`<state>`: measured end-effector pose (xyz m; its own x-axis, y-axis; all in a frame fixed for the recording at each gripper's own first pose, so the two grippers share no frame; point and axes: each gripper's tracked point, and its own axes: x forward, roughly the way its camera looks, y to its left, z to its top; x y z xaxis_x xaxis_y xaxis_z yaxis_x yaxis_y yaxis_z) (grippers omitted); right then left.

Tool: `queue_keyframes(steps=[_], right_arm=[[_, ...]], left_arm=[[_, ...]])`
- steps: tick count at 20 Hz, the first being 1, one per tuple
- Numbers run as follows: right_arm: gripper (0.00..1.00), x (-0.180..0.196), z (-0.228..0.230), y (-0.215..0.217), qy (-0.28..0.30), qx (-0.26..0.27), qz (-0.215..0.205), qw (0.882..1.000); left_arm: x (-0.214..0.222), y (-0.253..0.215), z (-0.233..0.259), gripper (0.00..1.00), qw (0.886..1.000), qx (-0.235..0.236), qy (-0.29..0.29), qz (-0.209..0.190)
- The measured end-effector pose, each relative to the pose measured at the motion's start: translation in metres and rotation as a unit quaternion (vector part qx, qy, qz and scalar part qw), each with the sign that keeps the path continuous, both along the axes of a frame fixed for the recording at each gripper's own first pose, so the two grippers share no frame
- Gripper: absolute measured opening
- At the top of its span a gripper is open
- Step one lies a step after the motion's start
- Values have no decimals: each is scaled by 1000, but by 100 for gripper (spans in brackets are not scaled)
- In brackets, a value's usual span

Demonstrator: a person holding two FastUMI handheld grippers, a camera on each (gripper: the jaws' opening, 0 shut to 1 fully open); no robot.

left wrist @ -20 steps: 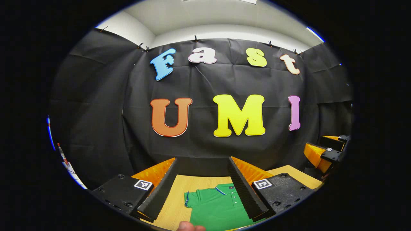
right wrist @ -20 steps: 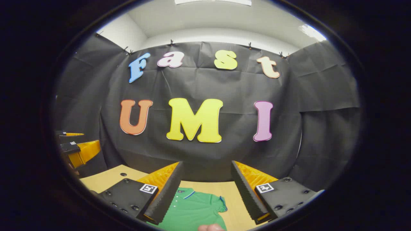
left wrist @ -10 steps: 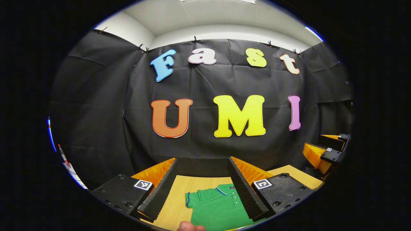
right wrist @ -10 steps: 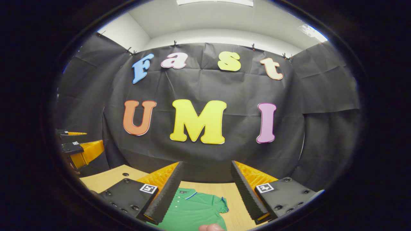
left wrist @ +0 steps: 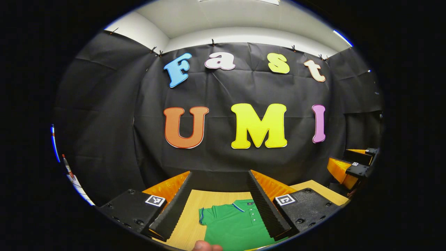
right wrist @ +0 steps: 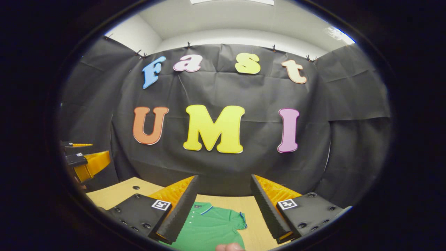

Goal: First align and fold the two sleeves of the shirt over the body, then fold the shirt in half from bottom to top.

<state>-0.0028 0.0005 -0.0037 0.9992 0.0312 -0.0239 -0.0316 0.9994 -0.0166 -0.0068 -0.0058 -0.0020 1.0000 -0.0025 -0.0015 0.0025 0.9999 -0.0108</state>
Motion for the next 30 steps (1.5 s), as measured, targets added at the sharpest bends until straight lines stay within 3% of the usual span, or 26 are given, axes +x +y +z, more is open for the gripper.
queue_keyframes(steps=[5, 14, 22, 30], right_arm=[[95, -1, -14, -7, 21, -1, 1, 1000], [95, 19, -79, -42, 117, -19, 4, 993], [95, 82, -154, -77, 200, -15, 18, 979], [95, 150, -263, -86, 296, -32, 37, 954]], left_arm=[[0, -10, -10, 98, 1000, 2, 13, -13], [0, -42, -46, 99, 997, 6, 57, -44], [1, -42, -70, 99, 994, 7, 106, -25], [7, -26, -80, 99, 992, 19, 122, 14]])
